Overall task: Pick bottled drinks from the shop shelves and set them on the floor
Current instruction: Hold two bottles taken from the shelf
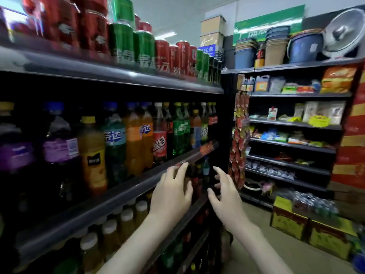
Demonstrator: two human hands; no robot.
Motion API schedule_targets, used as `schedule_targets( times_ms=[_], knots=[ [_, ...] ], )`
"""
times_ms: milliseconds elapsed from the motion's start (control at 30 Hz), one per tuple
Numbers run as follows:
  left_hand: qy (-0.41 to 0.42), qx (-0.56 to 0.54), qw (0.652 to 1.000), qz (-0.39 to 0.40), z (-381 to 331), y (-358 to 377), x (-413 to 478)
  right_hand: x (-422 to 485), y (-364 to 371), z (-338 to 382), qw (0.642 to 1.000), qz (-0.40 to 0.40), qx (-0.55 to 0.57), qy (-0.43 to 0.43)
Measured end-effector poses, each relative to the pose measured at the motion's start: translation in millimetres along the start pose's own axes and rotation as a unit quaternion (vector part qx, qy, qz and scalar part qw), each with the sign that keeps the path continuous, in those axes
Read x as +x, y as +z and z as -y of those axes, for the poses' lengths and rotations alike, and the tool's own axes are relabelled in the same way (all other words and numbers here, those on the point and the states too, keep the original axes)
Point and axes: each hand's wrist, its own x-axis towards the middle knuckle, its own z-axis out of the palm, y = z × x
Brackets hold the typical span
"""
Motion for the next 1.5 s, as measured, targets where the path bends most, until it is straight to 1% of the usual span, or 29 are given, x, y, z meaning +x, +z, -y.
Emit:
schedule_targets(
  times_ms=[133, 267, 367, 433, 567, 700, 833, 1033, 1133, 1233, 1333, 1400, 1500],
  knots=[
    [-0.029, 0.061, 0.997, -0.027, 22.1, 54.7, 59.2, 82.7, 26.8, -53.4, 0.998, 0.051, 0.026, -0.003],
    [-0.025, 0.147, 0.986, -0.074, 40.5, 105.0, 123.6, 160.3, 55.7, -97.5, 0.994, 0.08, 0.063, -0.046],
    [-0.017, 0.207, 0.974, -0.094, 52.2, 140.2, 166.0, 213.4, 66.8, -130.1, 0.995, 0.076, 0.048, -0.05],
    [-0.011, 0.251, 0.962, -0.11, 60.3, 159.0, 189.9, 248.6, 69.6, -145.5, 0.995, 0.068, 0.013, -0.073],
    [-0.033, 0.315, 0.943, -0.107, 76.1, 188.4, 219.6, 310.4, 81.2, -156.4, 0.991, 0.035, -0.045, -0.121],
    [-0.073, 0.371, 0.919, -0.113, 85.7, 212.6, 229.1, 344.8, 111.7, -161.6, 0.983, -0.016, -0.1, -0.151],
    [-0.107, 0.403, 0.895, -0.155, 86.5, 228.8, 236.9, 365.9, 130.2, -173.4, 0.974, -0.068, -0.096, -0.196],
    [-0.183, 0.449, 0.854, -0.186, 74.2, 249.5, 257.1, 392.0, 124.7, -178.7, 0.962, -0.046, -0.039, -0.266],
    [-0.209, 0.464, 0.839, -0.194, 65.5, 258.3, 263.7, 391.6, 122.6, -178.4, 0.96, -0.022, 0.007, -0.279],
    [-0.232, 0.469, 0.834, -0.174, 52.9, 266.4, 266.5, 389.1, 121.8, -176.7, 0.961, 0.001, 0.046, -0.274],
    [-0.238, 0.468, 0.84, -0.135, 43.1, 267.1, 269.3, 385.8, 121.2, -174.9, 0.955, 0.011, 0.097, -0.279],
    [-0.237, 0.441, 0.857, -0.122, 38.9, 264.3, 272.0, 380.2, 119.8, -176.3, 0.939, -0.011, 0.16, -0.303],
    [-0.224, 0.37, 0.895, -0.105, 34.9, 262.2, 273.7, 368.2, 121.0, -188.0, 0.897, -0.063, 0.228, -0.372]
  ],
)
